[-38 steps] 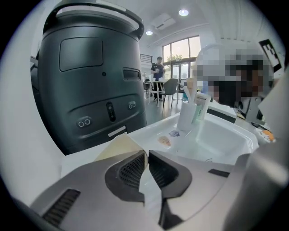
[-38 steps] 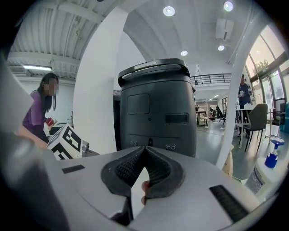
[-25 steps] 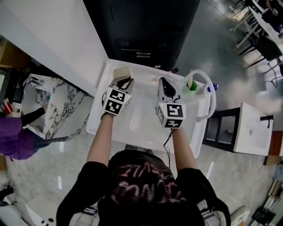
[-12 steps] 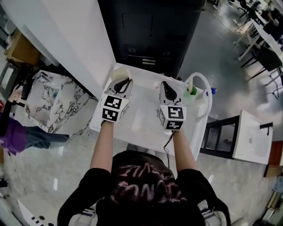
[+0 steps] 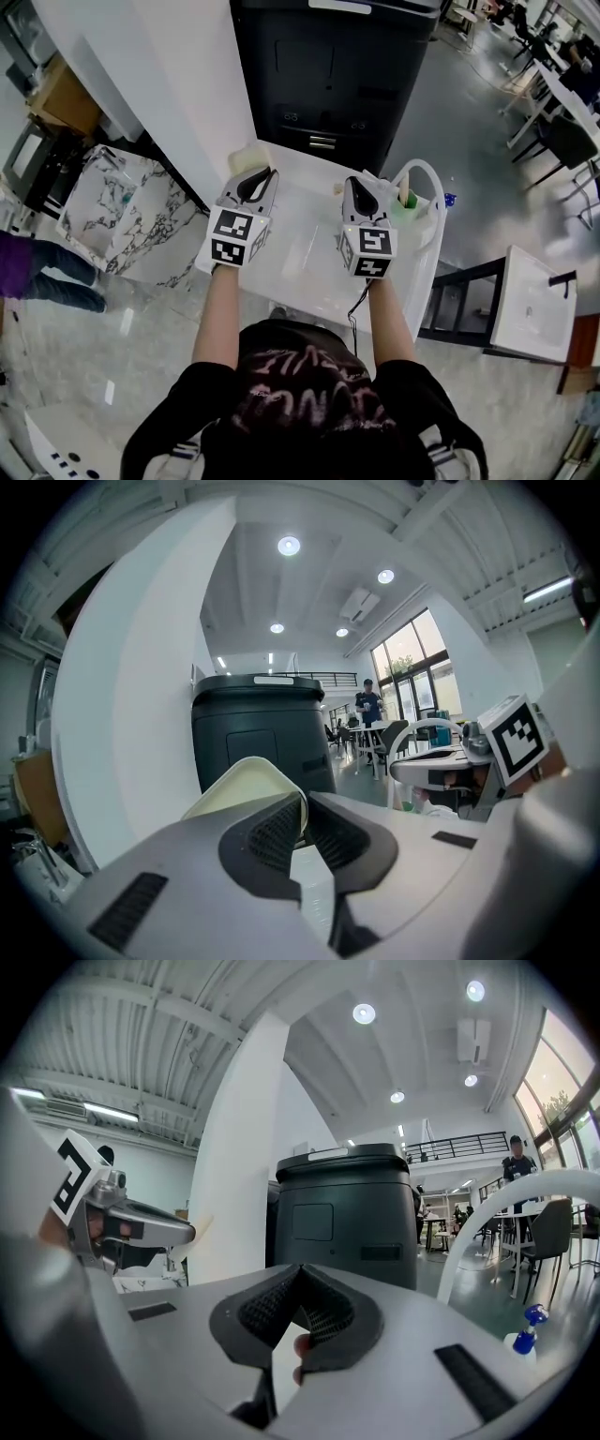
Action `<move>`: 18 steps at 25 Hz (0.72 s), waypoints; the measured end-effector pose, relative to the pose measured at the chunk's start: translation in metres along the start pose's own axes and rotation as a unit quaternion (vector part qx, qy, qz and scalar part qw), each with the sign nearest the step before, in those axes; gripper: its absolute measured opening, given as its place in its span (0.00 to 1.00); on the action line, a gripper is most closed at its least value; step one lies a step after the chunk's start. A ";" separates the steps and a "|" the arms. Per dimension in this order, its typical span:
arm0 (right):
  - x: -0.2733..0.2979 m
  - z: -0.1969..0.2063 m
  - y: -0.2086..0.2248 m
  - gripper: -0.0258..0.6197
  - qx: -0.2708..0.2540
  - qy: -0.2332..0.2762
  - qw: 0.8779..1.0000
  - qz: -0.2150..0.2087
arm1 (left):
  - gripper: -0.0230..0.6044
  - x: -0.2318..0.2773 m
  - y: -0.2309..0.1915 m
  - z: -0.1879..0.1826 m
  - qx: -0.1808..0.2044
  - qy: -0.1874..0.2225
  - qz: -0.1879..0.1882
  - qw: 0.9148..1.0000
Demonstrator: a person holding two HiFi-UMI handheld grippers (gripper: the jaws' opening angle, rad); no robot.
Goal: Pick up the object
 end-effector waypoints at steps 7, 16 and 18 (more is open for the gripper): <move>-0.012 -0.007 0.002 0.06 -0.005 0.008 1.000 -0.001 | 0.09 -0.018 0.004 -0.009 -0.002 0.015 -0.014 1.000; -0.023 -0.010 0.003 0.06 -0.012 0.010 1.000 -0.010 | 0.09 -0.034 0.011 -0.013 -0.008 0.027 -0.028 0.999; -0.025 -0.010 0.004 0.06 -0.012 0.010 1.000 -0.010 | 0.09 -0.036 0.012 -0.014 -0.007 0.030 -0.030 0.999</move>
Point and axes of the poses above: the fingertips, and each gripper's own axes: x forward along the fingers, y to its right, z out of its underside, the point moved 6 cm from there along -x, backward along the fingers, and after that the axes turned 2 degrees about -x, right-handed, at the moved point
